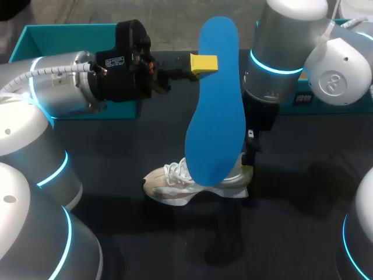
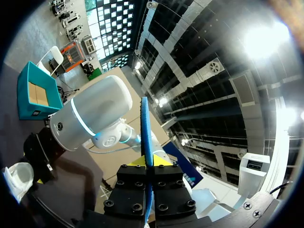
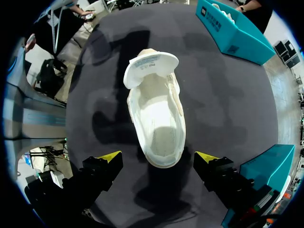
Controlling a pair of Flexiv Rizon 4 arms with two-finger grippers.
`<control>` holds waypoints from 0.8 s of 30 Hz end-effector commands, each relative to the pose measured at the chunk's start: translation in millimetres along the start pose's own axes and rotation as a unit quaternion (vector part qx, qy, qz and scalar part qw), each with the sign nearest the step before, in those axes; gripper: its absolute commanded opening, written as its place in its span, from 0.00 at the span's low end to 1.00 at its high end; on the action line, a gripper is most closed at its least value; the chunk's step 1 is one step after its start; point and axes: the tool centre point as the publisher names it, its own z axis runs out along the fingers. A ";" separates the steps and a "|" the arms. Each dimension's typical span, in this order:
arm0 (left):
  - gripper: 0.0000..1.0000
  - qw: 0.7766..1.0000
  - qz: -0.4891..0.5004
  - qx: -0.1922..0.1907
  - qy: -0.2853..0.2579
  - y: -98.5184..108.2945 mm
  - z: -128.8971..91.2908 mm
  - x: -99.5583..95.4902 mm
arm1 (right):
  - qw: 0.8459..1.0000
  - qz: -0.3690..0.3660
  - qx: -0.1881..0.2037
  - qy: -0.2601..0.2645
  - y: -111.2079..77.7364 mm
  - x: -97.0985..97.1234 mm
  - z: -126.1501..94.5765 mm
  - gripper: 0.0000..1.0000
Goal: Take the shoe out of the shoebox, open the shoe tongue, remove and reinsert the insole, then place the shoe into the shoebox
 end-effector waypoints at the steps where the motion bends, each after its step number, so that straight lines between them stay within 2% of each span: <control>1: 0.00 1.000 0.000 0.001 0.000 0.4 1.8 -0.6 | 1.000 0.000 0.001 -0.001 -0.2 0.7 0.5 1.00; 14: 0.00 1.000 0.000 0.001 0.000 0.4 1.8 -0.6 | 1.000 0.000 0.001 -0.001 -0.2 0.7 0.5 1.00; 24: 0.00 1.000 0.000 0.001 0.000 0.4 1.8 -0.6 | 1.000 -0.005 -0.003 -0.022 14.1 -22.6 7.8 1.00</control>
